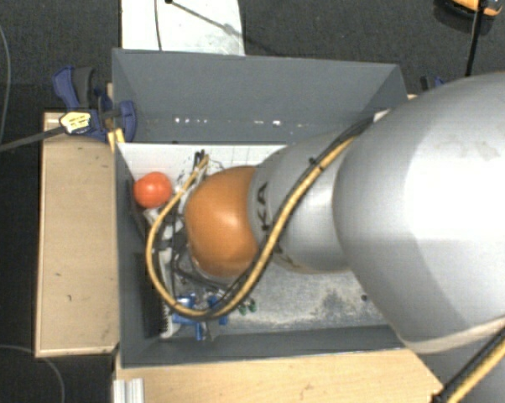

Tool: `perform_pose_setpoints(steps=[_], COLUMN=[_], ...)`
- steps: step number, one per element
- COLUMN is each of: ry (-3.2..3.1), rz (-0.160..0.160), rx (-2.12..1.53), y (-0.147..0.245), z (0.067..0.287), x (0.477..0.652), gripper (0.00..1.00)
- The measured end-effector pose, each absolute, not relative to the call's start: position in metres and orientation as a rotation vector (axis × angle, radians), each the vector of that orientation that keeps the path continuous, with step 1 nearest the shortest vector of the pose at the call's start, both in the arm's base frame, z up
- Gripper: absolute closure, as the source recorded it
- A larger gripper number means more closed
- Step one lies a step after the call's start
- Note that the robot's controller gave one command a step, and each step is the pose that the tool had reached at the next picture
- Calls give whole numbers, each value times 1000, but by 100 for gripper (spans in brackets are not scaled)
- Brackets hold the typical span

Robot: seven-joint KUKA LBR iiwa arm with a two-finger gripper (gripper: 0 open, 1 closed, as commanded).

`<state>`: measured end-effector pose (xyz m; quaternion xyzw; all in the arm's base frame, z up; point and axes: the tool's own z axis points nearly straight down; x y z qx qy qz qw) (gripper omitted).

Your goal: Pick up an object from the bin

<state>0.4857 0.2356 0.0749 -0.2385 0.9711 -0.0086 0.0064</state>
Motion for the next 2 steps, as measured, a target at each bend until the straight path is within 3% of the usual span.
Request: perform_pose_setpoints(steps=[2], ry=[3039], rz=[-28], rx=[-743], y=[235], z=[78], x=[487], gripper=[100])
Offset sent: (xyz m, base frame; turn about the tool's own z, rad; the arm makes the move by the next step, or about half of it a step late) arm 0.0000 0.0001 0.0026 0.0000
